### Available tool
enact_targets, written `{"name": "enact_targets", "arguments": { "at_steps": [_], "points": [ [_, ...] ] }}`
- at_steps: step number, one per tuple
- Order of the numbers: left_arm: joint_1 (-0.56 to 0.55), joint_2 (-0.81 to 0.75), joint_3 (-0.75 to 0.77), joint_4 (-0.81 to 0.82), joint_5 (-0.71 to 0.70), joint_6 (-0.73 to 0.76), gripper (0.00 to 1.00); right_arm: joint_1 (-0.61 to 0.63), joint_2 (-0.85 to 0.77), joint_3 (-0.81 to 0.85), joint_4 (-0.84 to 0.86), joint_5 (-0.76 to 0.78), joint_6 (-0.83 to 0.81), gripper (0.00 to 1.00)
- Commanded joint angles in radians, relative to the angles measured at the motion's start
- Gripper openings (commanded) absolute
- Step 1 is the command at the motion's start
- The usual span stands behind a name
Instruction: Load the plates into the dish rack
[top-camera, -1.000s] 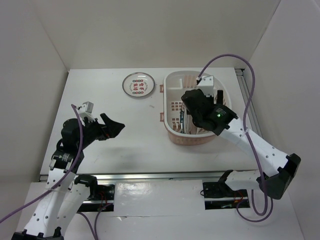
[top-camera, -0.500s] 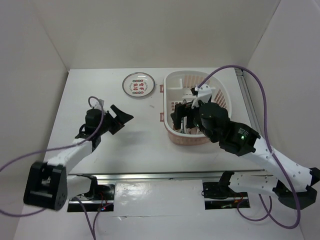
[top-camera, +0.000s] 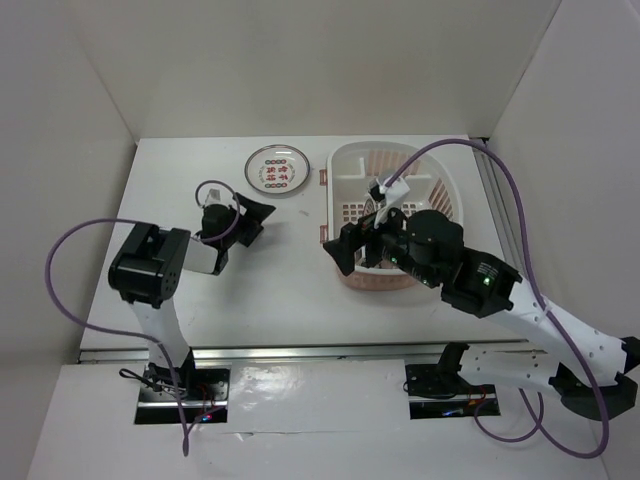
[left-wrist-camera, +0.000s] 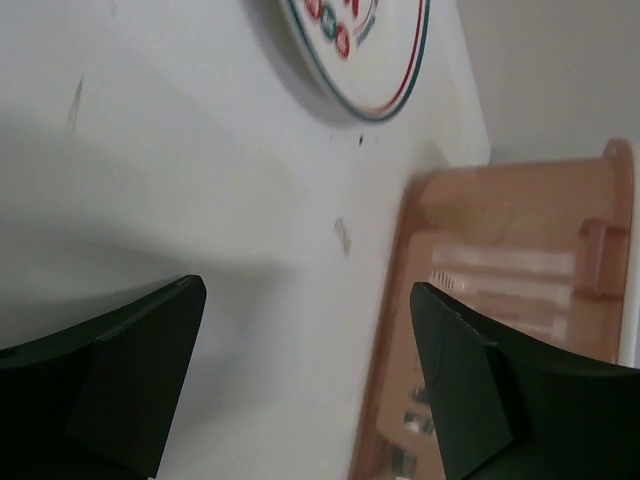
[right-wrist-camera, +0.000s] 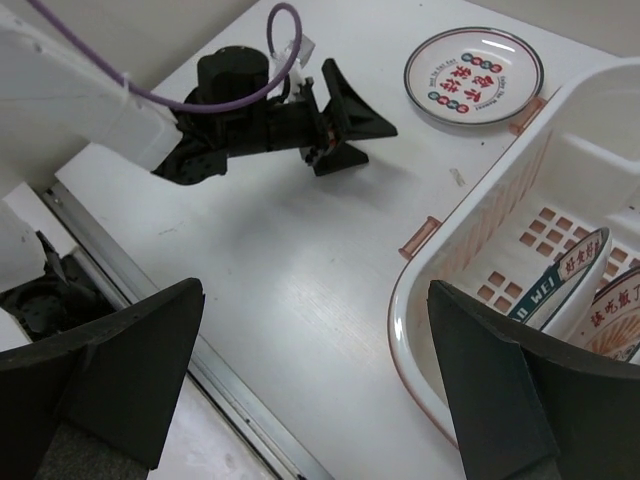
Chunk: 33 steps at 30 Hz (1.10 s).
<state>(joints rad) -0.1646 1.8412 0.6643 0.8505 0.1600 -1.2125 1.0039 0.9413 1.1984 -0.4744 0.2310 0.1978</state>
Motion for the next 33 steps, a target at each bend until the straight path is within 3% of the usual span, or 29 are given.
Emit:
{"name": "enact_targets", "arguments": {
  "at_steps": [1,9,15,17,20,22,29,33],
  "points": [
    [-0.006,0.133,0.107,0.147,-0.072,-0.036,0.96,0.009,0.037,-0.017,0.054,-0.007,-0.052,1.0],
    [0.005,0.377,0.459,-0.049,-0.146,-0.091,0.89,0.018,0.076,-0.066,0.123,-0.007,-0.061,1.0],
    [-0.004,0.417,0.529,-0.223,-0.212,-0.131,0.66,0.027,0.076,-0.076,0.152,0.005,-0.072,1.0],
    [-0.004,0.426,0.552,-0.253,-0.212,-0.131,0.45,0.027,0.076,-0.076,0.163,0.016,-0.072,1.0],
    [-0.004,0.435,0.564,-0.277,-0.212,-0.131,0.07,0.027,0.076,-0.076,0.163,0.016,-0.072,1.0],
    [0.008,0.435,0.587,-0.287,-0.201,-0.131,0.0,0.027,0.076,-0.076,0.163,0.025,-0.063,1.0],
    [0.019,0.351,0.568,-0.37,-0.2,-0.084,0.0,0.038,0.085,-0.076,0.152,0.099,-0.054,1.0],
    [0.019,0.131,0.432,-0.37,-0.2,0.008,0.0,0.027,0.099,-0.089,0.172,0.174,-0.075,1.0]
  ]
}}
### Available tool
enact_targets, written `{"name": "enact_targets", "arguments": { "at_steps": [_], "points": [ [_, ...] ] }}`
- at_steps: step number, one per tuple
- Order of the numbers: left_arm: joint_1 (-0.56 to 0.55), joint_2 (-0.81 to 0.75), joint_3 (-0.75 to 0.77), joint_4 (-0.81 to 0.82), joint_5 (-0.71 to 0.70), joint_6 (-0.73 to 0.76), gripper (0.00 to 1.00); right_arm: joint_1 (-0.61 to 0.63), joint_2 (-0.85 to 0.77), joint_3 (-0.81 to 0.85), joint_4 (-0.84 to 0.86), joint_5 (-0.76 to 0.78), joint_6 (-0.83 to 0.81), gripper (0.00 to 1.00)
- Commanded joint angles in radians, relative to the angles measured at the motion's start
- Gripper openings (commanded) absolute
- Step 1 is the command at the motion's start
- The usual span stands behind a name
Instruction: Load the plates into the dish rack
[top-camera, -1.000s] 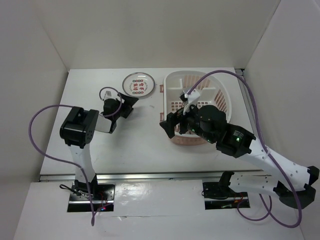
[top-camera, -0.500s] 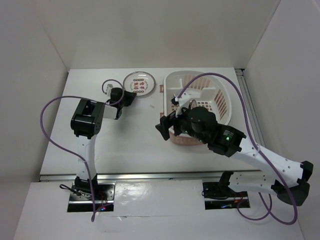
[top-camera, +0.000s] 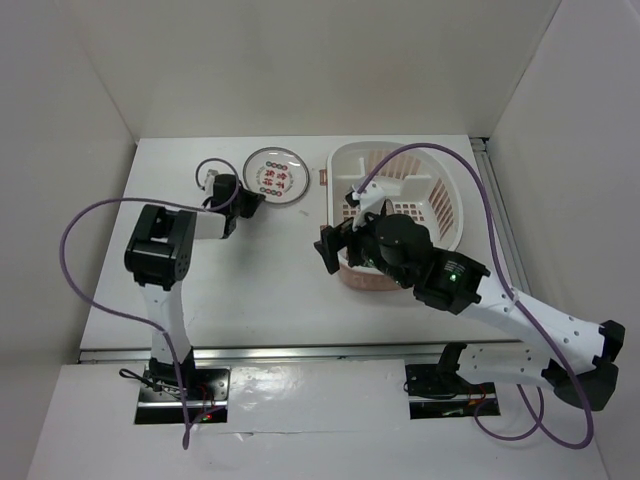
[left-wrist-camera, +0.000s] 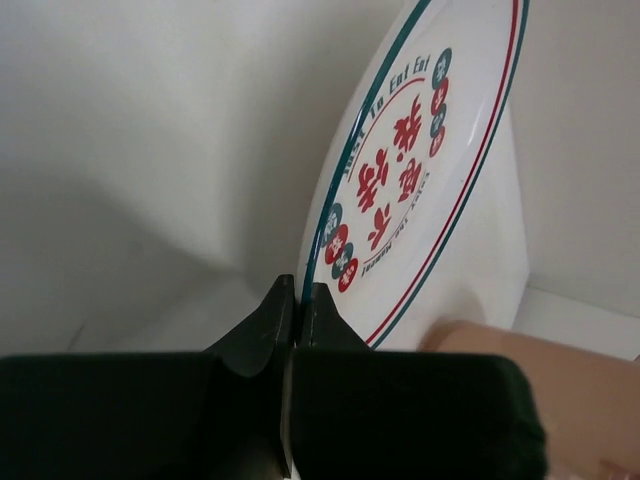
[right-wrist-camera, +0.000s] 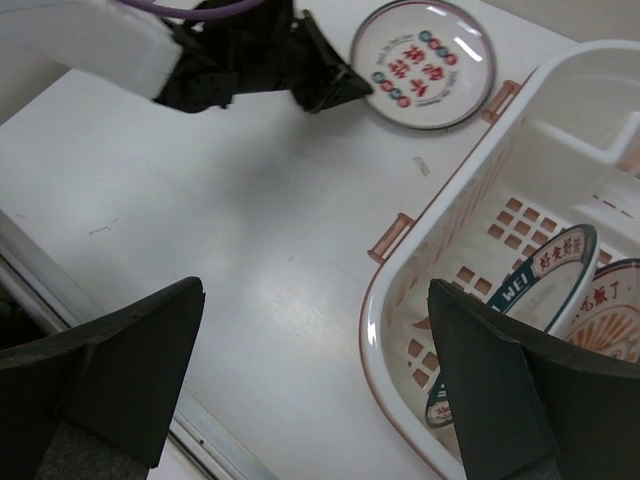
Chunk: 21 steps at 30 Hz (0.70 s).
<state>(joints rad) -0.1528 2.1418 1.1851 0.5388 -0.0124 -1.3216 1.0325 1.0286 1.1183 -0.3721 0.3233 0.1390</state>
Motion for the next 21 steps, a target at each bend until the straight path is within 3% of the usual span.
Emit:
{"name": "enact_targets", "arguments": {
  "at_steps": [1,4,9,14,18,21],
  "points": [
    [0.007,-0.231,-0.122,-0.071,-0.046,0.14,0.0,-0.011,0.024,-0.009,0.059,0.082,-0.016,1.0],
    [0.007,-0.512,-0.237,-0.176,-0.118,0.252,0.0,-0.058,0.024,-0.009,0.093,0.048,-0.016,1.0],
    [0.007,-1.008,-0.442,-0.272,-0.075,0.386,0.0,-0.199,-0.009,-0.02,0.233,-0.188,-0.026,1.0],
    [0.016,-1.339,-0.554,-0.378,0.116,0.446,0.0,-0.377,0.08,0.058,0.252,-0.42,-0.016,1.0],
    [0.025,-1.544,-0.599,-0.442,0.271,0.456,0.0,-0.431,0.136,0.113,0.286,-0.562,0.023,1.0],
    [0.025,-1.596,-0.576,-0.491,0.328,0.475,0.0,-0.422,0.136,0.124,0.328,-0.635,0.068,1.0]
  ]
}}
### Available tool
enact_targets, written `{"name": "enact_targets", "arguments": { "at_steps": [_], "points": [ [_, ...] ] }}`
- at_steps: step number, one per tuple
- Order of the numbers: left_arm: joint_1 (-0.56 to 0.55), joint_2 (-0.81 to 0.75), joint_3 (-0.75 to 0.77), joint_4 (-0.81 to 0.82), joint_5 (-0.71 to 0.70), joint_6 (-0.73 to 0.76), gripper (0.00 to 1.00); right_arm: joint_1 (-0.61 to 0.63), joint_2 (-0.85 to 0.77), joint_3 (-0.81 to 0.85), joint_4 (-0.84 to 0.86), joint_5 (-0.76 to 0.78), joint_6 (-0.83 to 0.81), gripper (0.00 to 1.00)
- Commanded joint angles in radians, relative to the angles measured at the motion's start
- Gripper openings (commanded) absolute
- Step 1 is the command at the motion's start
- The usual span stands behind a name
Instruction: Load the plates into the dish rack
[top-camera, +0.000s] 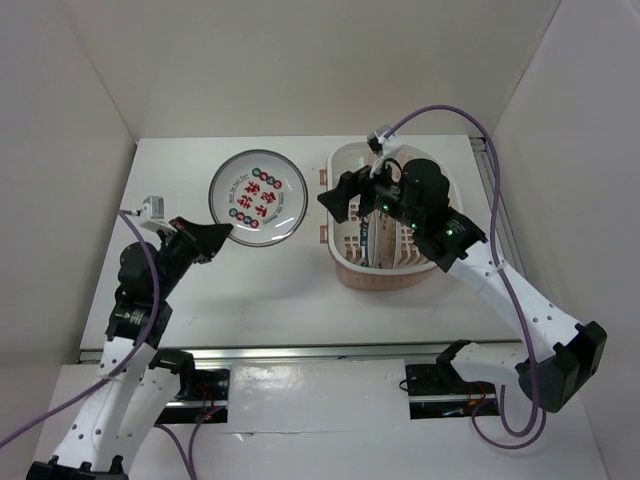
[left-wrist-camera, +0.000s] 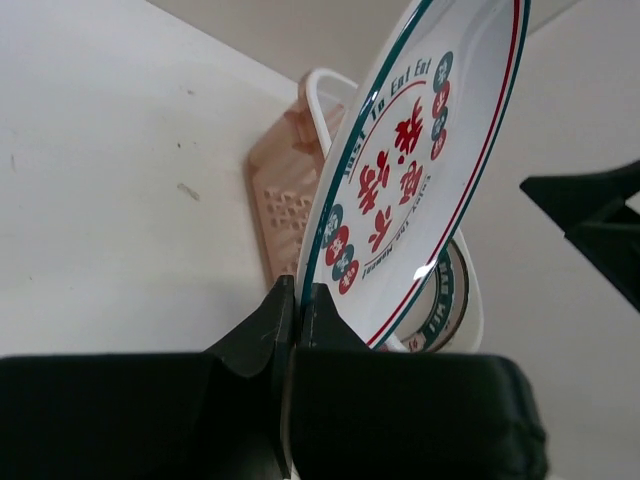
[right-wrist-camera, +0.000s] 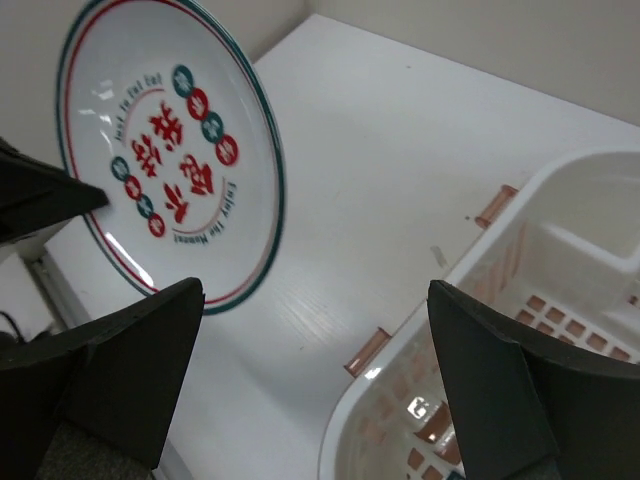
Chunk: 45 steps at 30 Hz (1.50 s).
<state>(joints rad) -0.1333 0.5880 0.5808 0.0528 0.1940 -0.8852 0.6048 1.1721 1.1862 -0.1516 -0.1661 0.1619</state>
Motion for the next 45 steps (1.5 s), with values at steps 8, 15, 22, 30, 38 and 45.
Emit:
{"name": "enact_targets", "arguments": {
  "at_steps": [8,15,22,30,38,45],
  "points": [
    [0.006,-0.04,0.007,0.119,0.297,-0.027,0.0,0.07,0.001,0.035,0.145,-0.159,0.071,1.0],
    [0.006,-0.01,-0.039,0.326,0.418,-0.138,0.0,0.148,0.09,0.07,0.116,-0.084,0.059,0.82],
    [0.006,0.041,-0.001,0.23,0.381,-0.109,0.05,0.19,0.083,0.128,0.078,0.068,0.077,0.0],
    [0.006,0.062,0.048,-0.042,0.251,0.023,1.0,0.272,-0.064,0.285,-0.19,0.569,0.027,0.0],
    [0.006,0.021,0.129,-0.347,0.168,0.202,1.0,0.294,-0.189,0.426,-0.578,1.204,0.041,0.0],
    [0.006,0.003,0.174,-0.45,0.139,0.292,1.0,0.262,-0.121,0.432,-0.804,1.378,0.129,0.0]
  ]
}}
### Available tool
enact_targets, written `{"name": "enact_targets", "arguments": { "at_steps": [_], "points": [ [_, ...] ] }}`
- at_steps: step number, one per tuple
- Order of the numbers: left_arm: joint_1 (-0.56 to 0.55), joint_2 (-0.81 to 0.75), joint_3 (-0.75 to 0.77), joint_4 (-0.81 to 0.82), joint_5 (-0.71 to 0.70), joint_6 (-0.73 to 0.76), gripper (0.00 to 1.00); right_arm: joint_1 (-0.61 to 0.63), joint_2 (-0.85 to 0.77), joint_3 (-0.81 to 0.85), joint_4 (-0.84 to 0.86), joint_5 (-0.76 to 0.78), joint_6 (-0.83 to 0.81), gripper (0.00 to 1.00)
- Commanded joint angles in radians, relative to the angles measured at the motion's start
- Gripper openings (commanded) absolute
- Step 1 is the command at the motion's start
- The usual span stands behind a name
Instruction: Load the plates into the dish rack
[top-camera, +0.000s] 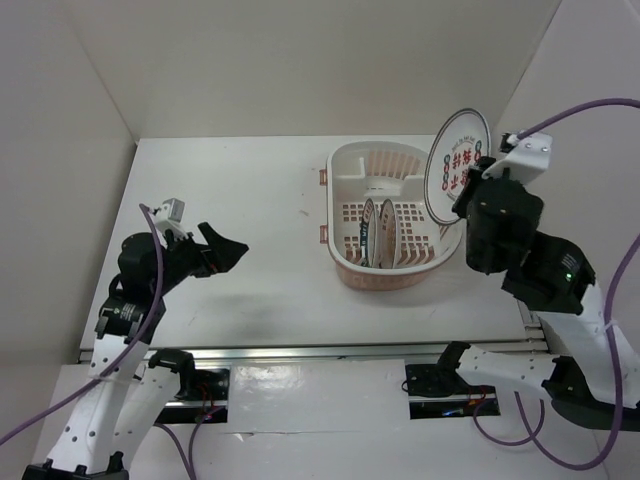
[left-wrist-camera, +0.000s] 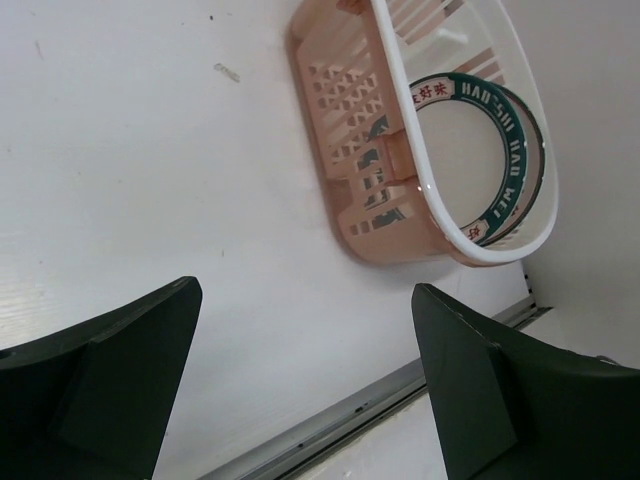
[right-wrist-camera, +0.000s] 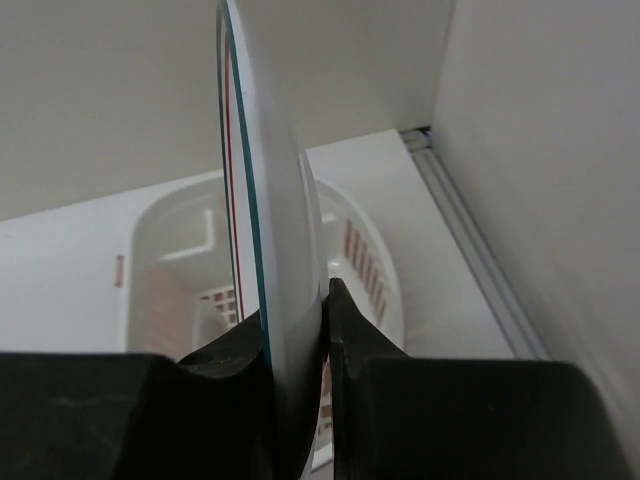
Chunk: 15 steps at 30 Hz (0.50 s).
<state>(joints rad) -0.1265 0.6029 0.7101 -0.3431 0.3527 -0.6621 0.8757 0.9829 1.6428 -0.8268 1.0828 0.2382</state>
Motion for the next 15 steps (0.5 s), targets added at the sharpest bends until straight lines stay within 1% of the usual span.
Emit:
{"name": "enact_targets", "arguments": {
  "at_steps": [1,2,3,4,5,8,10,11,13,15],
  "points": [
    [-0.001,-0.012,0.045,-0.068,-0.02,0.081,1.0,-0.024,0.079,-0.047,-0.115,0.129,0.04,0.0],
    [-0.001,-0.021,0.054,-0.068,-0.02,0.09,1.0,-0.04,0.079,-0.076,-0.038,0.129,0.012,0.0],
    [-0.001,-0.022,0.054,-0.068,-0.006,0.09,1.0,-0.05,0.066,-0.142,0.016,0.12,-0.028,0.0],
    [-0.001,-0.034,0.054,-0.079,0.009,0.102,1.0,-0.082,0.066,-0.171,0.072,0.106,-0.104,0.0],
    [-0.001,-0.034,0.054,-0.089,0.009,0.119,1.0,-0.104,0.057,-0.196,0.16,0.062,-0.137,0.0],
    [-0.001,-0.045,0.054,-0.112,0.009,0.145,1.0,-0.185,0.069,-0.245,0.227,-0.032,-0.19,0.0],
    [-0.001,-0.057,0.054,-0.123,0.009,0.154,1.0,-0.196,0.079,-0.276,0.267,-0.063,-0.191,0.0],
    [-0.001,-0.057,0.054,-0.123,0.032,0.154,1.0,-0.196,0.079,-0.291,0.305,-0.092,-0.229,0.0],
    [-0.001,-0.057,0.054,-0.123,0.041,0.164,1.0,-0.205,0.088,-0.317,0.319,-0.128,-0.238,0.0],
    [-0.001,-0.057,0.054,-0.123,0.042,0.164,1.0,-0.216,0.088,-0.343,0.374,-0.17,-0.251,0.0]
  ]
}}
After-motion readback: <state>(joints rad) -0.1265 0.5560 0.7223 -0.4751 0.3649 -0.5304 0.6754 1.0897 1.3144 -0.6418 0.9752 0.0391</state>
